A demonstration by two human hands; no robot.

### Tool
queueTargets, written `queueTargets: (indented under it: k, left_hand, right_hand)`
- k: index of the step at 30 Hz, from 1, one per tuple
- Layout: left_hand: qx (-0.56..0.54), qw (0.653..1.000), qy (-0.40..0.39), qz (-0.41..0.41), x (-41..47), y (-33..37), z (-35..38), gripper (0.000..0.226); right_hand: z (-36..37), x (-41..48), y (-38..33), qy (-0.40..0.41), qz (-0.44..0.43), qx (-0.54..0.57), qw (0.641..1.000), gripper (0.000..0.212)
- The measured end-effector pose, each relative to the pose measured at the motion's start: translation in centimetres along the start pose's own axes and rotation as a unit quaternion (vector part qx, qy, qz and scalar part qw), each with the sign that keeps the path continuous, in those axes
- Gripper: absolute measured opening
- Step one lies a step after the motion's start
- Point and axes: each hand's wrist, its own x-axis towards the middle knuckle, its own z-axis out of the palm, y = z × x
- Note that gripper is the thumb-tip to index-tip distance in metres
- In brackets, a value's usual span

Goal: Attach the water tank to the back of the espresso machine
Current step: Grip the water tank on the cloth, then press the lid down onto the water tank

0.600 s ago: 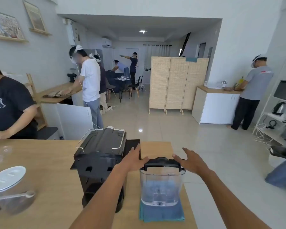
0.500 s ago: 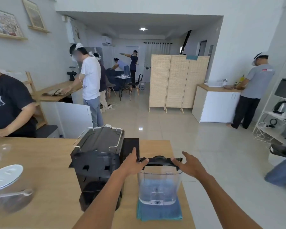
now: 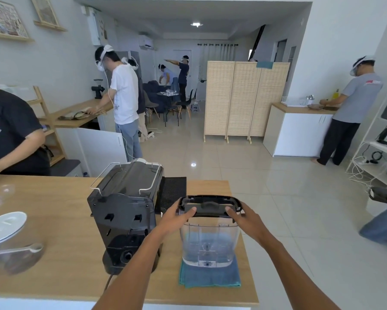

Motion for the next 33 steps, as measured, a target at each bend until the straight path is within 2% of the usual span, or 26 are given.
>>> queueTargets:
  k: [3,6,7,11,15,19,22,24,29,33]
  left_hand:
    - [-0.021,0.998,0.024,0.048,-0.4,-0.3,0.0,0.051]
    - [-0.012,0.996,0.060,0.070,-0.9,-0.5,-0.1,0.079]
    - [-0.002,0.994,0.074,0.076,-1.0,-0.6,-0.1,0.081]
    - [0.027,0.983,0.132,0.127,-1.0,-1.2,0.0,0.043]
    - [0.039,0.972,0.177,0.150,-0.8,-1.6,0.0,0.040]
    - [0.027,0.969,0.196,0.149,-1.1,-1.7,0.4,0.046]
    - [-0.008,0.970,0.199,0.142,-1.5,-1.8,0.9,0.077]
    - [-0.025,0.971,0.192,0.140,-1.8,-1.9,1.2,0.084]
    - [-0.062,0.964,0.230,0.120,-2.3,-0.9,1.9,0.071]
    - [-0.086,0.967,0.214,0.104,-1.6,-0.5,2.5,0.061]
  right_hand:
    - [0.1,-0.3,-0.2,0.016,-0.027,0.009,0.999,0.055]
    - [0.0,-0.6,-0.5,0.022,-0.036,0.018,0.999,0.058]
    - [0.0,-0.7,-0.5,0.023,-0.041,0.022,0.999,0.059]
    - [0.4,-0.7,-0.2,0.021,-0.059,0.033,0.997,0.064]
    - [0.7,-0.5,-0.1,0.025,-0.046,0.053,0.997,0.076]
    - [0.9,-0.8,-0.4,0.051,-0.047,0.063,0.996,0.078]
    - [1.3,-0.9,-0.5,0.073,-0.050,0.084,0.993,0.077]
    - [1.6,-1.0,-0.4,0.077,-0.050,0.105,0.990,0.076]
    - [1.7,-1.1,-0.2,0.060,-0.038,0.132,0.989,0.084]
    - [1.7,-1.3,-0.2,0.058,-0.042,0.148,0.986,0.084]
